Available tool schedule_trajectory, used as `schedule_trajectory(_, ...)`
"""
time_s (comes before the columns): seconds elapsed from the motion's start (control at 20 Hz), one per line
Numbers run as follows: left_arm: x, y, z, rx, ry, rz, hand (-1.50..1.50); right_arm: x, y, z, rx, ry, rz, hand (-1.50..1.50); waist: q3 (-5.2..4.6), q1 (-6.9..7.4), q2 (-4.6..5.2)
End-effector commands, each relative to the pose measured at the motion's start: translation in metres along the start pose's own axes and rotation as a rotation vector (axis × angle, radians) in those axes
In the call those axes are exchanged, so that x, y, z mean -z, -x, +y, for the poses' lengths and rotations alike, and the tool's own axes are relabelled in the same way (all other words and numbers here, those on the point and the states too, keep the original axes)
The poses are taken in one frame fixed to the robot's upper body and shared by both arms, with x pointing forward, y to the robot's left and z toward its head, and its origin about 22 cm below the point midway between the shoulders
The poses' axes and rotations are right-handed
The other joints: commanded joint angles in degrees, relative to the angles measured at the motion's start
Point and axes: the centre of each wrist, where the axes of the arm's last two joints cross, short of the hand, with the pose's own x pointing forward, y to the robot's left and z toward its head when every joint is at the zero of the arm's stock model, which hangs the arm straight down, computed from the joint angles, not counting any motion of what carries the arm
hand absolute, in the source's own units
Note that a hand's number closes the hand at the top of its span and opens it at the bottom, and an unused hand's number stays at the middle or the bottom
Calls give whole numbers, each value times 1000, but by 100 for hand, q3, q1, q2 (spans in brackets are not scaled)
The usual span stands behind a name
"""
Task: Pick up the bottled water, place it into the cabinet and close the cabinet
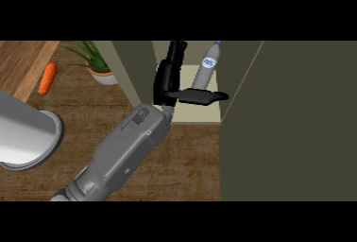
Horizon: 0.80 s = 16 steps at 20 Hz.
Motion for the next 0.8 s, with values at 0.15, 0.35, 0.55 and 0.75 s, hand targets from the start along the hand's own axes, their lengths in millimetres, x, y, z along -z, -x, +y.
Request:
schedule_trajectory(0.15, -71, -2, -11, -93, 43, 1, -150, 15, -30, 19, -49, -7, -40, -150, -3, 145, -22)
schedule_trajectory(0.35, -88, -10, 9, -90, 25, 18, -150, 22, -34, 16, -60, -21, -40, -150, 0, 52, 26)
schedule_trajectory(0.55, -119, -30, 19, -124, 44, 27, -150, 27, -31, 8, -40, -90, -30, -150, 2, 133, 22)
schedule_trajectory(0.75, -151, -22, 38, -120, 16, 34, -150, 29, -30, 20, -22, -291, 63, 150, -4, 83, 27)
